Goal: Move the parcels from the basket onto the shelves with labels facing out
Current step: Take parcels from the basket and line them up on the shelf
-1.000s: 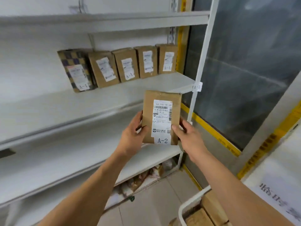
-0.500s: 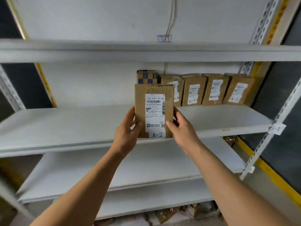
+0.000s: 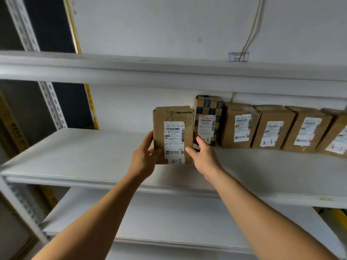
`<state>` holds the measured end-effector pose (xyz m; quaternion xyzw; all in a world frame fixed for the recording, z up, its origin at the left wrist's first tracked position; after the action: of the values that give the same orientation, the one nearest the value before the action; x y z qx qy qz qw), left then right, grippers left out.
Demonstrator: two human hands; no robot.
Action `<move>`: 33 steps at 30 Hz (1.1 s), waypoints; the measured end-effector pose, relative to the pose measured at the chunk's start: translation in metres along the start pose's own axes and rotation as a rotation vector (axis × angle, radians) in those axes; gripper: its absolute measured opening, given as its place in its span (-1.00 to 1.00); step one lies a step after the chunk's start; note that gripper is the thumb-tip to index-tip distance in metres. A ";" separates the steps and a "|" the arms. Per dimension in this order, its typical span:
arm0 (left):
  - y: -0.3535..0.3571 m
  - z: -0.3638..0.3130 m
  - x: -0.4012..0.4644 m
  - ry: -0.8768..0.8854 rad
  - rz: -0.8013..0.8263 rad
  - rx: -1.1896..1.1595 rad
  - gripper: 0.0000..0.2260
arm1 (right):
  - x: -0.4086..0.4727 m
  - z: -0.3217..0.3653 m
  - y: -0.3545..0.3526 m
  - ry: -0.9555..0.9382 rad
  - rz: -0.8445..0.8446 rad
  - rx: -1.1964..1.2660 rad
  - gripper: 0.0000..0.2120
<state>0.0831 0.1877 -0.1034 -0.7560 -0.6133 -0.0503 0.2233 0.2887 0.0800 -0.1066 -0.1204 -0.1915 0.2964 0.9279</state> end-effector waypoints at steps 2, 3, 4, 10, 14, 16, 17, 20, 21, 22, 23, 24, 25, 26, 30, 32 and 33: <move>0.002 0.008 0.015 -0.023 -0.022 -0.005 -0.40 | 0.017 -0.005 0.017 0.003 0.011 -0.001 -0.40; 0.002 0.011 0.022 -0.026 -0.032 -0.009 -0.40 | 0.025 -0.008 0.025 -0.001 0.011 -0.001 -0.39; 0.002 0.014 0.029 -0.030 -0.042 -0.005 -0.40 | 0.031 -0.012 0.031 0.001 0.005 0.007 -0.39; 0.014 0.021 0.067 -0.049 0.001 -0.107 -0.38 | 0.064 -0.024 0.056 0.036 -0.044 -0.016 -0.43; 0.038 0.047 0.104 -0.080 0.085 -0.142 -0.31 | 0.083 -0.043 0.068 0.069 -0.111 -0.047 -0.48; 0.050 0.057 0.118 -0.085 0.129 -0.172 -0.28 | 0.089 -0.044 0.069 0.080 -0.154 -0.062 -0.47; 0.057 0.061 0.125 -0.085 0.150 -0.196 -0.27 | 0.093 -0.044 0.069 0.084 -0.171 -0.062 -0.46; 0.071 0.073 0.146 -0.100 0.196 -0.252 -0.25 | 0.105 -0.046 0.072 0.090 -0.211 -0.061 -0.47; 0.074 0.075 0.151 -0.100 0.205 -0.259 -0.25 | 0.108 -0.047 0.072 0.105 -0.226 -0.064 -0.46; 0.077 0.076 0.157 -0.094 0.210 -0.261 -0.25 | 0.112 -0.049 0.072 0.110 -0.245 -0.065 -0.44; 0.080 0.077 0.161 -0.091 0.216 -0.252 -0.25 | 0.115 -0.050 0.070 0.119 -0.260 -0.069 -0.44; 0.083 0.078 0.163 -0.090 0.227 -0.247 -0.26 | 0.118 -0.052 0.070 0.121 -0.276 -0.065 -0.44; 0.085 0.080 0.166 -0.094 0.236 -0.242 -0.26 | 0.119 -0.052 0.070 0.120 -0.286 -0.062 -0.45; 0.088 0.081 0.169 -0.098 0.242 -0.243 -0.26 | 0.121 -0.053 0.070 0.118 -0.294 -0.056 -0.45; 0.095 0.085 0.173 -0.107 0.236 -0.259 -0.24 | 0.126 -0.056 0.067 0.150 -0.328 -0.050 -0.48; 0.096 0.079 0.170 -0.090 0.219 -0.238 -0.25 | 0.129 -0.060 0.065 0.176 -0.340 -0.047 -0.49; 0.097 0.078 0.170 -0.082 0.210 -0.228 -0.26 | 0.130 -0.061 0.065 0.183 -0.338 -0.048 -0.49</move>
<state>0.2012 0.3577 -0.1402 -0.8379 -0.5296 -0.0651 0.1148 0.3792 0.2024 -0.1464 -0.1349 -0.1307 0.1197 0.9749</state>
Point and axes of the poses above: each hand's wrist, its own x-axis towards the middle knuckle, its own y-axis out of the palm, z = x × y, the point moved 10 cm from there along x, towards the middle knuckle, and after that the axes turned 14 degrees about -z, right-handed, at the moved point
